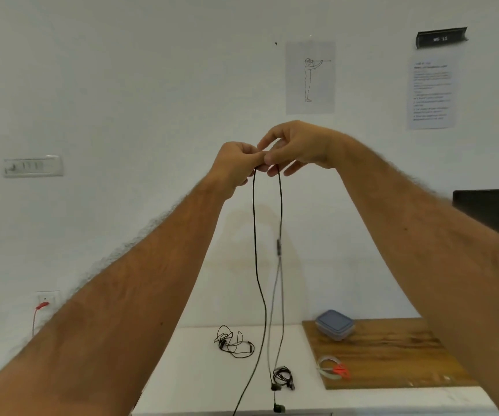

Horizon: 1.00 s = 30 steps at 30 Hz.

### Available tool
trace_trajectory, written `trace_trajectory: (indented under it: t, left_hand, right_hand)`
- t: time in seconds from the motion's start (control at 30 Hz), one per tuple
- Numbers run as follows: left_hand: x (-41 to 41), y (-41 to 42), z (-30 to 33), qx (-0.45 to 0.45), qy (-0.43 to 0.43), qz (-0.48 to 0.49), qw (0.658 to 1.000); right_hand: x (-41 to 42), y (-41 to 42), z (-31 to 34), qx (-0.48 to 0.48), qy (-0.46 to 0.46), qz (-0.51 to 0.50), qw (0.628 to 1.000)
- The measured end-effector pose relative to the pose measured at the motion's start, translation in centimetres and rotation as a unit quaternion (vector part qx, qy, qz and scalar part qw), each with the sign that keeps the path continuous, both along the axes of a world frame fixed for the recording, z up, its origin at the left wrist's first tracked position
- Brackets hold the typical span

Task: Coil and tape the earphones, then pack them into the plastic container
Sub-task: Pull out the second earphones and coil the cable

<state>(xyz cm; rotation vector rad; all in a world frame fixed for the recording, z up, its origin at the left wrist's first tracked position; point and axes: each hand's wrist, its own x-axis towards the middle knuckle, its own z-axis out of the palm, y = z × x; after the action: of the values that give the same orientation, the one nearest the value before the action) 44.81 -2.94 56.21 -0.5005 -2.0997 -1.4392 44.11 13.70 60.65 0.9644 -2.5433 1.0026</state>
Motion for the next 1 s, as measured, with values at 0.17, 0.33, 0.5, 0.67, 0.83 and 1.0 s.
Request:
trace_trajectory:
  t: [0.17,0.33,0.5,0.67,0.83,1.0]
  left_hand:
    - [-0.4,-1.0,-0.2,0.025,0.003,0.002,1.0]
    - [0.0,-1.8,-0.4,0.007,-0.065,-0.048,0.997]
    - [0.1,-1.8,-0.2,-0.001,-0.07,-0.058,0.996]
    - [0.3,-0.2,0.6,-0.063,-0.016,-0.009,0.998]
    - [-0.3,-0.2,0.1,-0.064,-0.029,0.001,0.997]
    - [-0.5,-1.5,-1.0,-0.037,-0.078,-0.032,0.996]
  right_hand:
    - [-0.5,-0.1,-0.5,-0.018,0.075,-0.03,0.997]
    - [-1.6,0.4,-0.4,-0.126,0.195,-0.131,0.964]
    - [-1.7,1.2,-0.6,-0.134,0.102,-0.166,0.972]
    - [-0.3,0.1,-1.3,-0.081,-0.016,-0.002,0.997]
    - [-0.8,0.1,-1.6,-0.054,0.034,-0.02,0.998]
    - [-2.6,1.4,-2.0,-0.09,0.178,-0.197,0.96]
